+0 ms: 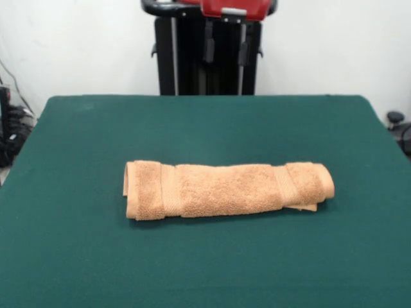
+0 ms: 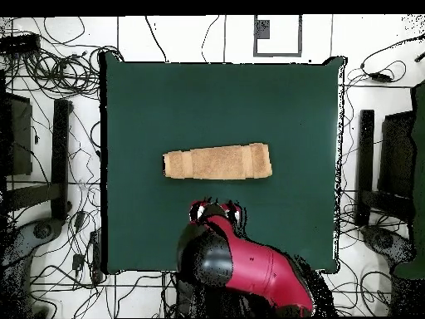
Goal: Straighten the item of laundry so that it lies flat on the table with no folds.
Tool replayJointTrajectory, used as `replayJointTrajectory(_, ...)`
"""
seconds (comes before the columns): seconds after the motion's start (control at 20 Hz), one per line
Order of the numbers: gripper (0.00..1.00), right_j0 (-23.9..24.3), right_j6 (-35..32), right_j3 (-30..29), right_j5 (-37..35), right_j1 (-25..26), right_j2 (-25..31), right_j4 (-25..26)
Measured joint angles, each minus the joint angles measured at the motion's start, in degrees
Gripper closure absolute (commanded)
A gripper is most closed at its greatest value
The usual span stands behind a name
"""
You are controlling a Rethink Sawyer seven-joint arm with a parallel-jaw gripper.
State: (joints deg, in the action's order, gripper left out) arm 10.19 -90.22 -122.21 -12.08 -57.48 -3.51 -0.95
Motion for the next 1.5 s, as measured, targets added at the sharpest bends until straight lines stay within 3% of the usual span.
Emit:
replayJointTrajectory(0.5, 0.0, 14.4, 0.0, -1.3, -0.3, -1.3, 8.7, 6.6)
replayJointTrajectory(1.5, 0.0, 10.0, 0.0, -0.6, -0.3, -0.4, 9.8, 8.1)
